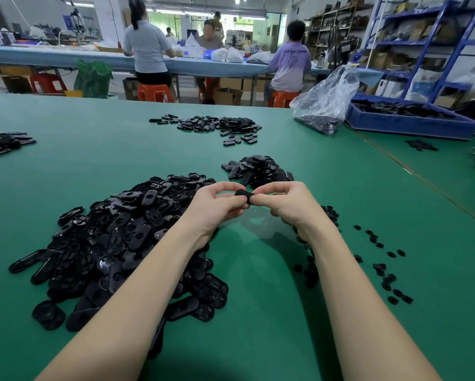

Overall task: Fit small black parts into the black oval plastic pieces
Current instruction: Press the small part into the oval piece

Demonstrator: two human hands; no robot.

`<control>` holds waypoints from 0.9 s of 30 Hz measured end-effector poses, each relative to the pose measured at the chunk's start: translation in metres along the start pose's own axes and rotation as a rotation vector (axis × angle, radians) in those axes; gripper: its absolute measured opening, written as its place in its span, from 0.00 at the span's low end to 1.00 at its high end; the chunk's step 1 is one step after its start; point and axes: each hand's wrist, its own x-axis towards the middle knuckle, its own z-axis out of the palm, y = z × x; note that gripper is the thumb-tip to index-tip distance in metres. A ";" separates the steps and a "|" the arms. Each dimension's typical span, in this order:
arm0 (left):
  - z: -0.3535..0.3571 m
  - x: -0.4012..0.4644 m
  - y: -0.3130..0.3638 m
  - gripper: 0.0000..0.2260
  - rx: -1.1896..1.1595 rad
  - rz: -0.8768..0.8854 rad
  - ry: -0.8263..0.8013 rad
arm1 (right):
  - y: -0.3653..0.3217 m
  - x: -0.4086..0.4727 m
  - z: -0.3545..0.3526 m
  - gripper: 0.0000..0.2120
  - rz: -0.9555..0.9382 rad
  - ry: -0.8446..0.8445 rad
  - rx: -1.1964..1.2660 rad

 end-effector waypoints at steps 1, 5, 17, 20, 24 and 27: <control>0.000 0.000 0.000 0.07 -0.002 0.001 0.006 | 0.001 0.000 0.001 0.06 0.002 0.005 0.005; -0.003 0.001 0.000 0.07 0.024 0.016 0.009 | 0.003 -0.001 0.005 0.06 -0.007 -0.002 0.015; 0.000 0.005 -0.008 0.07 0.237 0.067 0.069 | 0.008 0.000 0.014 0.10 -0.030 0.095 -0.118; -0.004 0.005 -0.008 0.07 0.159 0.057 0.071 | 0.010 0.001 0.013 0.08 -0.074 0.077 -0.105; -0.006 0.006 -0.008 0.07 0.044 0.051 0.107 | 0.008 -0.001 0.009 0.08 -0.196 0.009 -0.162; -0.004 0.010 -0.012 0.08 0.036 0.038 0.125 | 0.010 0.001 0.007 0.07 -0.206 0.097 -0.287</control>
